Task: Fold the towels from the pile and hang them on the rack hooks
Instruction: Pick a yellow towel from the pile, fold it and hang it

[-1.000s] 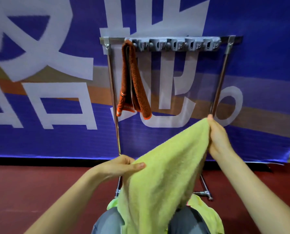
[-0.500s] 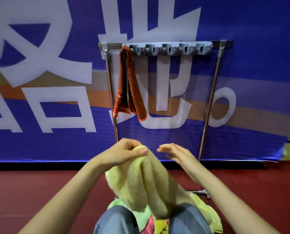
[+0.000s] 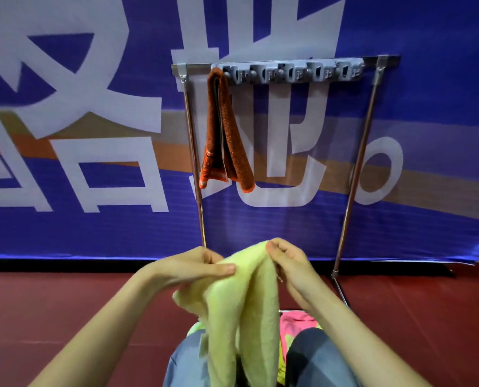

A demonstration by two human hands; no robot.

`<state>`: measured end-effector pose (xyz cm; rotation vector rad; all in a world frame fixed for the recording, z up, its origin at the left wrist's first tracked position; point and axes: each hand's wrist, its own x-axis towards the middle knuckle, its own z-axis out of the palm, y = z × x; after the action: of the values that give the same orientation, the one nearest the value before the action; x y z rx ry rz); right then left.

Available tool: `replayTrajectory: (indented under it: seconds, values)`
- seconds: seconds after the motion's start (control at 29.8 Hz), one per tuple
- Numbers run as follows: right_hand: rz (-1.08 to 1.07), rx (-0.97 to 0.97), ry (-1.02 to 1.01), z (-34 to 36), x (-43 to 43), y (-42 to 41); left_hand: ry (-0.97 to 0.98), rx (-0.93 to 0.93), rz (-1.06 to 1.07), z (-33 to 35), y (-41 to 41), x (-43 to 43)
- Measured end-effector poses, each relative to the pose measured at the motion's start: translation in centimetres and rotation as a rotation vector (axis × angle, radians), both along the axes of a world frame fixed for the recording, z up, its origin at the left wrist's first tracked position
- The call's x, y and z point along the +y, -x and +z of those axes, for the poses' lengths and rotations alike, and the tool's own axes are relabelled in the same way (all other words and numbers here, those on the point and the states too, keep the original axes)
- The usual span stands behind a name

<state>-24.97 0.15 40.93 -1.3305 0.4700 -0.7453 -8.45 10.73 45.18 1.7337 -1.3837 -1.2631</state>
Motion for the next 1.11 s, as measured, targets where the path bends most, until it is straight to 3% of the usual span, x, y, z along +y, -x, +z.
replayTrajectory:
  seconds: [0.1, 0.27, 0.37, 0.5, 0.71, 1.11]
  values:
    - [-0.119, -0.052, -0.088, -0.4, -1.6, 0.8, -0.011, 0.044, 0.065, -0.9, -1.9, 1.1]
    - [-0.172, -0.031, -0.128, -1.3, -2.4, 2.2, 0.246, 0.270, 0.349, -0.3, -1.6, 1.0]
    - [-0.121, 0.025, -0.121, -1.7, -2.0, 1.9, 0.317, 0.222, 0.380, 1.2, 0.3, -0.7]
    - [-0.133, -0.005, 0.056, 0.4, -0.9, 0.8, 0.299, 0.070, 0.359, 1.6, 2.1, -2.6]
    - [-0.228, -0.028, 0.300, 0.1, 1.6, 0.9, 0.273, 0.136, 0.449, 0.7, 3.1, -3.7]
    - [-0.243, 0.174, 0.176, -4.1, 5.2, -0.3, 0.244, 0.346, 0.645, 0.7, 3.5, -4.3]
